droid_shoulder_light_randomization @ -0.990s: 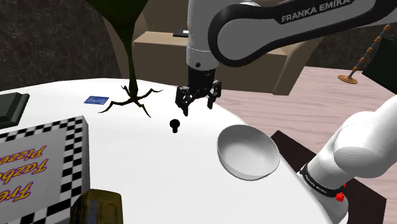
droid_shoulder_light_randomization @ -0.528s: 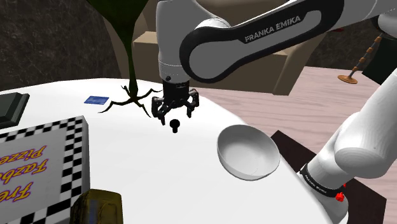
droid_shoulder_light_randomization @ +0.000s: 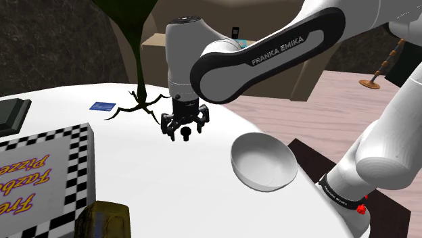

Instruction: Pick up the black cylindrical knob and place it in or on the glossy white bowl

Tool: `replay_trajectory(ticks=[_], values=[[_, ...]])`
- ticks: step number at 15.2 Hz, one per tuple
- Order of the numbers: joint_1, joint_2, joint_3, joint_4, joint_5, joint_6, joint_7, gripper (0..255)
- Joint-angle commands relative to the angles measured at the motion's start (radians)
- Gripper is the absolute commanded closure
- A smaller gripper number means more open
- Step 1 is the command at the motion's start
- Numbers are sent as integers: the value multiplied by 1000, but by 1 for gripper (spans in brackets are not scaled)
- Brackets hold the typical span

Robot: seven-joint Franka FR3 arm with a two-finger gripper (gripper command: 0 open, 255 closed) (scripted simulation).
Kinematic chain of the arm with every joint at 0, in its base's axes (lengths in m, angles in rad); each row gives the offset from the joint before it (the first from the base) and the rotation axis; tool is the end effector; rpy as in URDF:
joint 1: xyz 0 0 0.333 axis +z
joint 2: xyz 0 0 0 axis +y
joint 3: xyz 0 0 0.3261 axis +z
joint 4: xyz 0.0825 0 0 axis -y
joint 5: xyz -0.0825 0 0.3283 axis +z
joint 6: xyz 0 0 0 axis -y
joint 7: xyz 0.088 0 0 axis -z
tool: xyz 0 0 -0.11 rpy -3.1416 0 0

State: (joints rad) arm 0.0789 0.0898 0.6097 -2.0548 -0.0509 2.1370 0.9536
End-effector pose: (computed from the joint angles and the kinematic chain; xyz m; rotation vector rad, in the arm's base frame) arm 0.4051 0.3221 0.4389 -3.1067 0.3746 -0.0003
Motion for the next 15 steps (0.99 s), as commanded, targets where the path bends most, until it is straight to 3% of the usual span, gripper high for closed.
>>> replay_trajectory(ticks=[1, 6, 7, 15], values=[[0, 2, -1, -2, -1, 4, 0, 0], [0, 2, -1, -2, -1, 4, 0, 0], [0, 2, -1, -2, -1, 4, 0, 255], [0, 2, -1, -2, -1, 4, 0, 255]])
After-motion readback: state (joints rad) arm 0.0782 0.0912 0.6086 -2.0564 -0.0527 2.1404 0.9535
